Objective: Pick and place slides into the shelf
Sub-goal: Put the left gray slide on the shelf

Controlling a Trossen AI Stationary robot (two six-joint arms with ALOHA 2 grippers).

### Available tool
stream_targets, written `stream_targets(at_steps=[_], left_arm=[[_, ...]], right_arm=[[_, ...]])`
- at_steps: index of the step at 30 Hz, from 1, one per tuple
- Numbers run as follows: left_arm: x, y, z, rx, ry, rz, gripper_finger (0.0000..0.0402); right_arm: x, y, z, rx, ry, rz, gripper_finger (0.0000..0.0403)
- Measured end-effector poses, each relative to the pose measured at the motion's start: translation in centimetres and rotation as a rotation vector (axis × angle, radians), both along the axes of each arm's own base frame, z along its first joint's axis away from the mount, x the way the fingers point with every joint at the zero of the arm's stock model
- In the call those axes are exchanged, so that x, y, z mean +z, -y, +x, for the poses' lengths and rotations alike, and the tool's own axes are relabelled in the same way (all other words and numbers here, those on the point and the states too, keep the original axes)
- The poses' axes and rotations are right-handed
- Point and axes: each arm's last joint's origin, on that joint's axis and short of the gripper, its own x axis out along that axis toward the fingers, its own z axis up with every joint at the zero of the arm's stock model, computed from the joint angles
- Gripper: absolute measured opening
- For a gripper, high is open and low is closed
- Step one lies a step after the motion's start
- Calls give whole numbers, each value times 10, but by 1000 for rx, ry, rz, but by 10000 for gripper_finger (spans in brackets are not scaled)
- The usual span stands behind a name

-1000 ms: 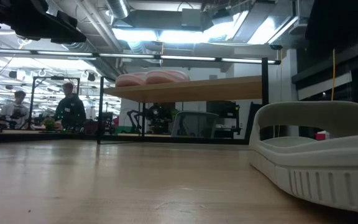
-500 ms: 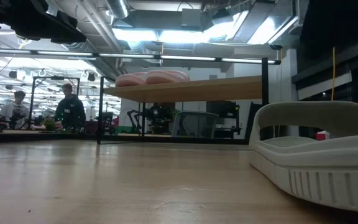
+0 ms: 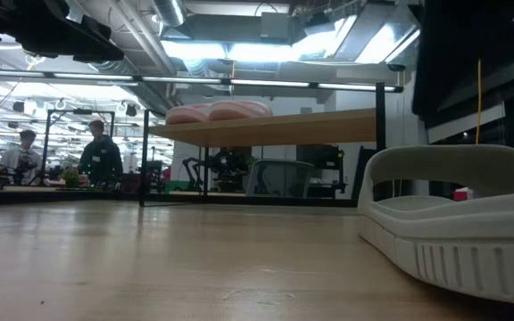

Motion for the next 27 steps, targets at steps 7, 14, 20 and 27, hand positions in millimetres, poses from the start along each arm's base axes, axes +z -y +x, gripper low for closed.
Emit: stream_targets(at_steps=[7, 14, 20, 27], left_arm=[[0, 0, 0, 0, 0, 0, 139], [0, 0, 0, 0, 0, 0, 139], [0, 0, 0, 0, 0, 0, 139], [0, 0, 0, 0, 0, 0, 139]], right_arm=[[0, 2, -1, 20, -30, -6, 169], [-7, 5, -4, 23, -65, -26, 169], [-22, 8, -10, 39, -139, -33, 169], [-29, 11, -11, 32, -146, -40, 169]])
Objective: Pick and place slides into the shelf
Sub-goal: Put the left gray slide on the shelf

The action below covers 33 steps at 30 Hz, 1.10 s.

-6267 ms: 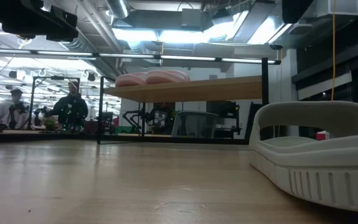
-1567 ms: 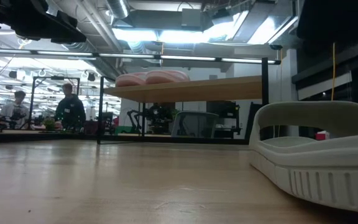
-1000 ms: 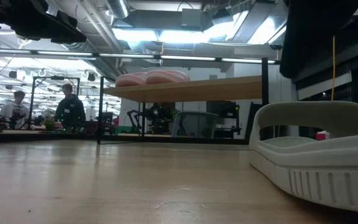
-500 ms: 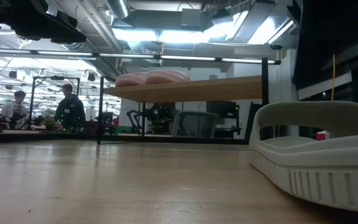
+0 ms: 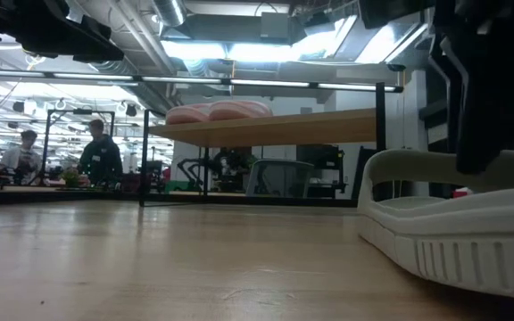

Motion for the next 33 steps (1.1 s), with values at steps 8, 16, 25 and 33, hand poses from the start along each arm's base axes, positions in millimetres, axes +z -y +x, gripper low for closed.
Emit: stream_targets(at_steps=[8, 16, 25, 33], left_arm=[[0, 0, 0, 0, 0, -1, 139], [0, 0, 0, 1, 0, -2, 139], [0, 0, 0, 1, 1, -2, 139], [0, 0, 0, 1, 0, -2, 139]], right_arm=[[0, 8, 7, -50, 13, 14, 169], [0, 16, 12, -74, 15, 10, 169], [0, 19, 12, -79, 3, 1, 169], [0, 19, 12, -79, 3, -1, 135]])
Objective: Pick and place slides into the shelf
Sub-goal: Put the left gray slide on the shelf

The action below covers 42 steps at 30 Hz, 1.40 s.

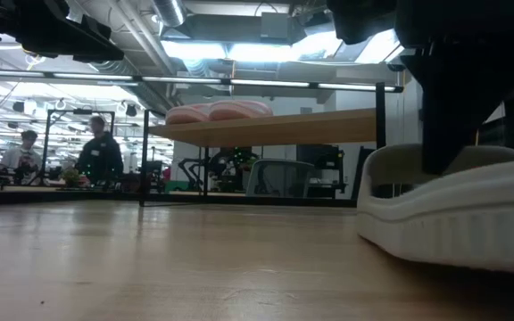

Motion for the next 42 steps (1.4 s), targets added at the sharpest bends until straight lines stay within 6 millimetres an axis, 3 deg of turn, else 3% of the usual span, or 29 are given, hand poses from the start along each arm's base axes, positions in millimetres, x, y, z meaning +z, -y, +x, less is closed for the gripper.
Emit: stream_targets(at_steps=[12, 28, 42], left_arm=[[0, 0, 0, 0, 0, 0, 139], [0, 0, 0, -1, 0, 1, 139], [0, 0, 0, 1, 0, -4, 139]], right_arm=[[1, 0, 0, 4, 4, -1, 13], [7, 0, 1, -51, 22, 5, 11], [61, 0, 7, -35, 108, -88, 11]])
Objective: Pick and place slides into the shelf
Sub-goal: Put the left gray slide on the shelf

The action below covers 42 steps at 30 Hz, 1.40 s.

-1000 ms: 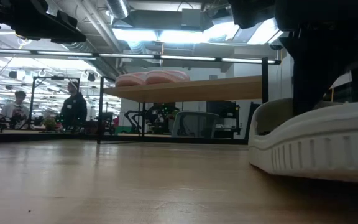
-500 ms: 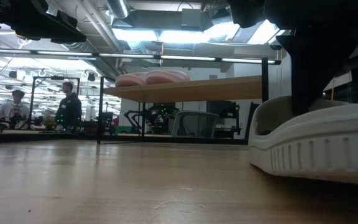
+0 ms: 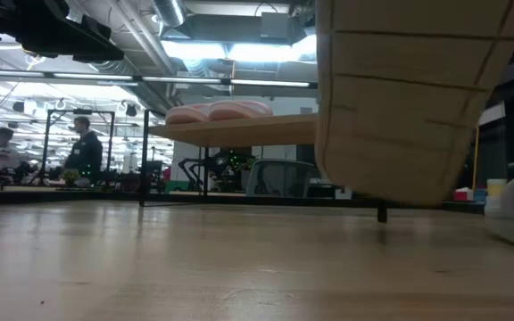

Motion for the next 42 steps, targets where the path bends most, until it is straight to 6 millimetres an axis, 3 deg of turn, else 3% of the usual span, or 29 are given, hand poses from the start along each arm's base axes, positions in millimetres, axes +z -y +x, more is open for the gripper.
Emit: stream_targets(at_steps=[14, 24, 32, 37, 42], left_arm=[[0, 0, 0, 0, 0, 0, 139], [0, 0, 0, 0, 0, 0, 139], [0, 0, 0, 0, 0, 0, 139], [0, 0, 0, 0, 0, 0, 139], [-1, 0, 0, -2, -9, 2, 139]], right_arm=[[50, 1, 7, 135, 156, -129, 11], [61, 11, 13, 246, 186, -344, 11], [69, 50, 28, 243, 136, -446, 11], [88, 78, 28, 184, 163, -471, 11], [118, 100, 16, 158, 206, -491, 11]])
